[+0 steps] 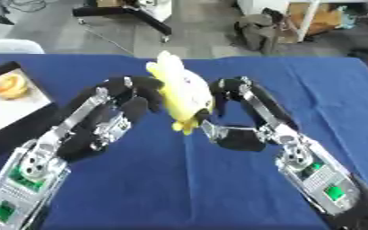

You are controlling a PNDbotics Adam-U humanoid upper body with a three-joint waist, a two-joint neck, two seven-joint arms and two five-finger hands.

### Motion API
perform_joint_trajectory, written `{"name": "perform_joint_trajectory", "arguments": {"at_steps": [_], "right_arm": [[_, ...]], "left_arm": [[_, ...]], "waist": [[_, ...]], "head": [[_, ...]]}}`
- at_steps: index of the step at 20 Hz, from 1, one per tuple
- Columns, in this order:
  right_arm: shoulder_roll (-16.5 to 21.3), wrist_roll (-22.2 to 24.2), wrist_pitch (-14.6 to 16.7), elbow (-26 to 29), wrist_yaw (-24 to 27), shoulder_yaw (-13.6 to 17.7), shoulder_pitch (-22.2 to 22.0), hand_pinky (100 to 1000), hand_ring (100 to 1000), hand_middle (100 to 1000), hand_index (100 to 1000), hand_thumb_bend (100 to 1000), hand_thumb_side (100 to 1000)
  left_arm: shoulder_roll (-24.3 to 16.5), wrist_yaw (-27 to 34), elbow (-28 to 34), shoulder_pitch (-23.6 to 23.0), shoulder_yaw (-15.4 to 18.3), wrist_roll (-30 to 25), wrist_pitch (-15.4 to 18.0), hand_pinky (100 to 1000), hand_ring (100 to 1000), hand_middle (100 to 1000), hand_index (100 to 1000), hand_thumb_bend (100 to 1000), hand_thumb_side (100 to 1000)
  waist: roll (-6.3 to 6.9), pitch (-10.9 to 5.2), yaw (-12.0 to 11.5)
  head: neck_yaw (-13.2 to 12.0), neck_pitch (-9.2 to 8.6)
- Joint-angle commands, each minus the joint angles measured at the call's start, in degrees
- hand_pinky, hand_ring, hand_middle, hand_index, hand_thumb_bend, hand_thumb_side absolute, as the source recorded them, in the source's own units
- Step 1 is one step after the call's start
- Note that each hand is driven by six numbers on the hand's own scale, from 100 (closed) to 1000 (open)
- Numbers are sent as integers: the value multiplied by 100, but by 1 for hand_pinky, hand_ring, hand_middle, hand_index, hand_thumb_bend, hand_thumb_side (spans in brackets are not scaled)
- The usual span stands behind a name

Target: Pick up the objects with one hand, pass them to the other hand, and then place them into the box on the other side of the table.

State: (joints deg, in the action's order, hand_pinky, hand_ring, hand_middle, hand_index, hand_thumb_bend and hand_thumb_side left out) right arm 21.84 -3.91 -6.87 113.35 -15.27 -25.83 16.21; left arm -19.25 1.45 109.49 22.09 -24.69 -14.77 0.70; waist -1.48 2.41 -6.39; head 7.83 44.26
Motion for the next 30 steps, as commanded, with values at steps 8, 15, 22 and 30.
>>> {"name": "perform_joint_trajectory", "arguments": {"at_steps": [8,15,22,30], "right_arm": [[25,-104,-41,124,-14,102,116,585,689,281,148,100,162],[9,51,-1,124,2,-12,156,585,689,280,147,100,153],[-11,166,13,124,15,-85,201,586,689,280,146,100,149],[-25,243,27,124,20,-125,242,585,689,280,146,100,145]], "left_arm": [[-389,-25,492,-294,514,240,27,908,629,622,821,232,801],[-74,-256,177,239,293,323,-270,912,676,676,848,306,758],[59,-825,-160,680,-22,332,-529,915,699,700,865,446,710],[138,-1533,-433,950,-311,21,-618,910,709,719,884,523,702]], "waist": [[56,17,-31],[46,-20,-15],[31,-28,-5],[17,-38,21]], "head": [[73,-15],[50,-15],[30,-15],[25,-15]]}}
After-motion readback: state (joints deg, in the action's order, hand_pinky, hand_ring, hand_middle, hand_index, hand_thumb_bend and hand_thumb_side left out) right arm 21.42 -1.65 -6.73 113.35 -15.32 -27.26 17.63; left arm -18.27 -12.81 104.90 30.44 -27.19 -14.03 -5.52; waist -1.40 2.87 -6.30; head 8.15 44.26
